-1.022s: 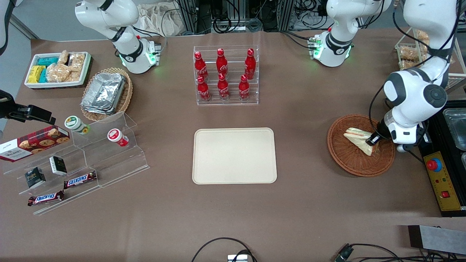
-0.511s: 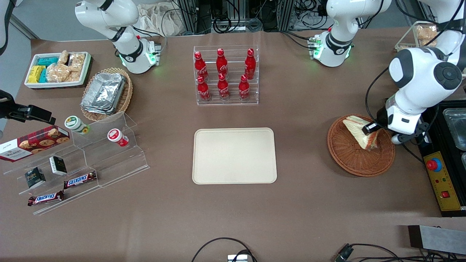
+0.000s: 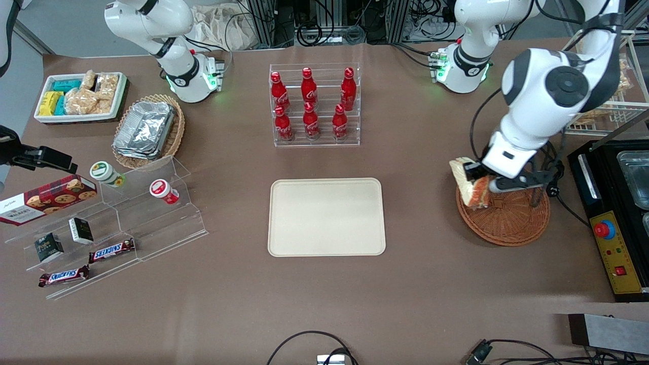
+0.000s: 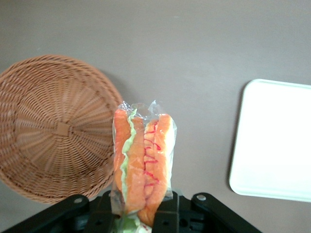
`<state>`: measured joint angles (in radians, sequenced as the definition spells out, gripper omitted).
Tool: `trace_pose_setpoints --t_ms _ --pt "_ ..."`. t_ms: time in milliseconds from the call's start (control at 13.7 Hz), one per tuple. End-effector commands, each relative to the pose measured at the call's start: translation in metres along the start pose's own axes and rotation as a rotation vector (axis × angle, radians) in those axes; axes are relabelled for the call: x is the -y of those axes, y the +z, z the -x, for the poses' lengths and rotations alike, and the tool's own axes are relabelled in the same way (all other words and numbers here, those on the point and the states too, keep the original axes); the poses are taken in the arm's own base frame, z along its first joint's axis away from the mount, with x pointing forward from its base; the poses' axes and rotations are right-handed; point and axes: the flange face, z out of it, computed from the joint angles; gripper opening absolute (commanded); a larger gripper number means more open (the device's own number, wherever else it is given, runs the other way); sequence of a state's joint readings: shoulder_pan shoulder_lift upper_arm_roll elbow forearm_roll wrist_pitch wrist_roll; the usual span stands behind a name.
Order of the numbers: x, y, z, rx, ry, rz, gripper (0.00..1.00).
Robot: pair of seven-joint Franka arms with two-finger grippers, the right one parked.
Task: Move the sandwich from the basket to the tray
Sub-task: 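Lift the sandwich up out of the basket with the left gripper, then carry the held sandwich over to the beige tray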
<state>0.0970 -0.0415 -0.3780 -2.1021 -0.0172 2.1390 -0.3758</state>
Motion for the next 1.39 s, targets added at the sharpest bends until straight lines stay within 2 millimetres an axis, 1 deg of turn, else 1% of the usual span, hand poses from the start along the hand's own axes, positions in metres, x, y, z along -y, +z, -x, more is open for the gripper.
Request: trace_pose_setpoints --t_ms 0,219,292,365,511,730,803,876,1022,1169,1242,1315 --pt "-0.036 -0.008 -0.001 -0.004 0.112 -0.002 0.03" --pt "-0.079 0.000 0.007 0.007 0.202 0.016 0.05" --pt "-0.091 0.004 0.006 0.007 0.239 0.011 0.05" --pt "-0.111 0.008 0.005 0.008 0.278 0.016 0.06" --pt "-0.144 0.023 0.006 0.019 0.355 0.004 0.07" --pt "-0.182 0.047 0.009 0.031 0.396 0.007 0.08" --pt "-0.196 0.054 0.009 0.034 0.384 0.011 0.11" --pt "-0.210 0.064 0.012 0.035 0.383 0.002 0.12" --pt "-0.236 0.093 0.019 0.027 0.381 -0.033 0.13" --pt "-0.262 0.120 0.021 0.018 0.359 -0.048 0.13" --pt "-0.267 0.135 0.022 0.020 0.343 -0.061 0.13" --pt "-0.268 0.144 0.021 0.022 0.322 -0.066 0.13"
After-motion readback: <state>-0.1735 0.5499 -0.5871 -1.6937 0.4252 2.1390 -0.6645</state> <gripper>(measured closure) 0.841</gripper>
